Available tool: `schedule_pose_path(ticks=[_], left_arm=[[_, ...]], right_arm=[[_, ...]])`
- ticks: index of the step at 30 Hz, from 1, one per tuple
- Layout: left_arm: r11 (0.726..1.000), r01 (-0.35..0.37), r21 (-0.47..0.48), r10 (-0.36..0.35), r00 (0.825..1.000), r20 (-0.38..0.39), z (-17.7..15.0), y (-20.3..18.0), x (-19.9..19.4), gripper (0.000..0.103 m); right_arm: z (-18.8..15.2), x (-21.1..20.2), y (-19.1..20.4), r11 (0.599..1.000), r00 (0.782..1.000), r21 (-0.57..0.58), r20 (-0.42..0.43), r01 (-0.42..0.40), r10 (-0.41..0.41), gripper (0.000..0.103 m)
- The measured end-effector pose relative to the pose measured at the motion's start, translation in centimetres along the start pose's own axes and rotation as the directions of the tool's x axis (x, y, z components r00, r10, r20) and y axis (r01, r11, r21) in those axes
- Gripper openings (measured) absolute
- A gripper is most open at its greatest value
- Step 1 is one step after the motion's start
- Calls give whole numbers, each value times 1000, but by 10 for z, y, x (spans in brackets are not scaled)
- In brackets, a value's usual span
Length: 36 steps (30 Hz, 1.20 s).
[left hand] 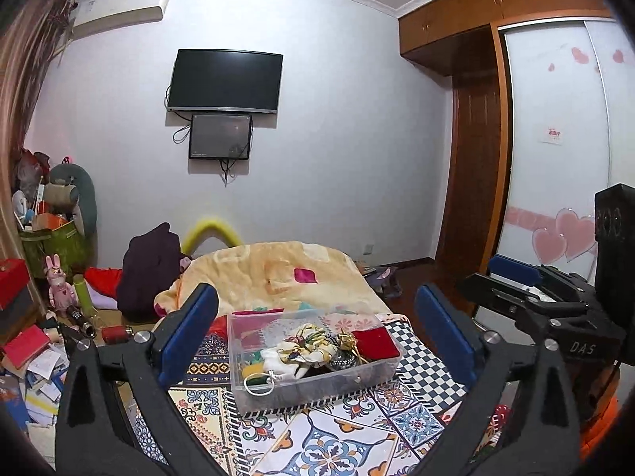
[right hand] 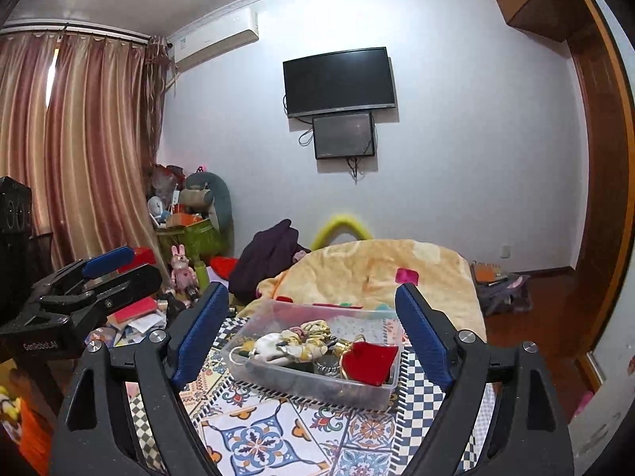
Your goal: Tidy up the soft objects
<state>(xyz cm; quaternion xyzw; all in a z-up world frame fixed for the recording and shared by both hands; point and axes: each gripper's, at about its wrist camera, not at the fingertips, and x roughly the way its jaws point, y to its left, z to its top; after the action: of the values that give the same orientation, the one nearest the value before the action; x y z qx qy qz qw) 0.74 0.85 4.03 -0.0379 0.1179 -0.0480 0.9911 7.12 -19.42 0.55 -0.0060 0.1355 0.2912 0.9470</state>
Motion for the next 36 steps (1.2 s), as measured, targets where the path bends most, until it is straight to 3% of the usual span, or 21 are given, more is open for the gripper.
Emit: schedule_pose_path(ticks=[4,36], left_arm=[[1000,5,-11,-5,1000,1,-2,0,-5,103],[1000,12,9,-12,1000,-6,-7,-10,-11,103]], right_arm=[[-3,-5,3,1000,1000,-6,23,14,-14,103],[-7,-13,-3,999,999,14,24,37,-37,103]])
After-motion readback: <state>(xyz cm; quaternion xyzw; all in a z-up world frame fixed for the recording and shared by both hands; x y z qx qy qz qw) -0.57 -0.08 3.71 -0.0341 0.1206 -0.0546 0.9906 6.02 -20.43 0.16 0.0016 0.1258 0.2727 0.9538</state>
